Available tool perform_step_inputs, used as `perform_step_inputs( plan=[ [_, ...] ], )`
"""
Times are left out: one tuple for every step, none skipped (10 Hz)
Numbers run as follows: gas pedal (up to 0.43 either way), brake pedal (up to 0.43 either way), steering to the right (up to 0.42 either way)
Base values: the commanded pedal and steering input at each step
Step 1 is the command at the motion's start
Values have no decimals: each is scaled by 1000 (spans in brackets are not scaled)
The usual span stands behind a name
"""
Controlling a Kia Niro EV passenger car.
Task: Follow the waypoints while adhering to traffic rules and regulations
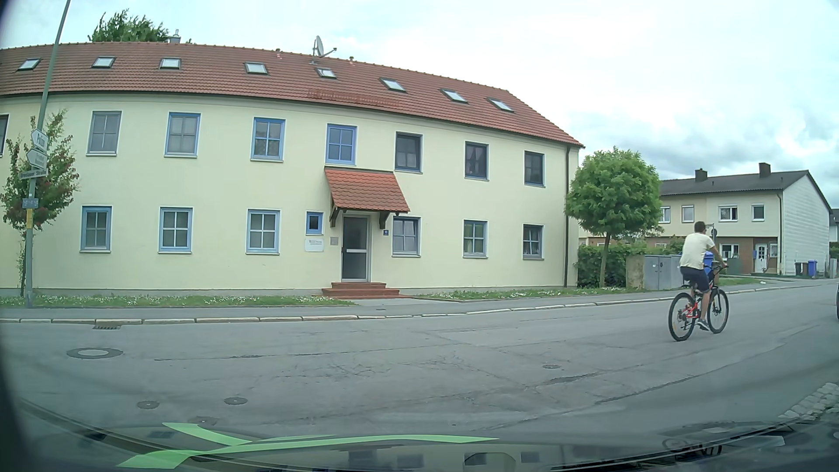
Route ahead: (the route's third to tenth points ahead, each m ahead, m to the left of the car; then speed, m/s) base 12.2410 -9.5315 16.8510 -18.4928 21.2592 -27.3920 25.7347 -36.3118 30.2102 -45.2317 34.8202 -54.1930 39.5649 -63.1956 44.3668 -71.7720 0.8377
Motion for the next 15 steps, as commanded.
perform_step_inputs(
  plan=[
    [0, 0, 97],
    [0, 0, 112],
    [0, 0, 126],
    [0, 0, 136],
    [0, 0, 141],
    [0, 0, 143],
    [0, 0, 149],
    [0, 0, 155],
    [0, 0, 159],
    [0, 0, 164],
    [0, 0, 169],
    [0, 0, 179],
    [0, 0, 188],
    [0, 0, 195],
    [0, 0, 209]
  ],
)
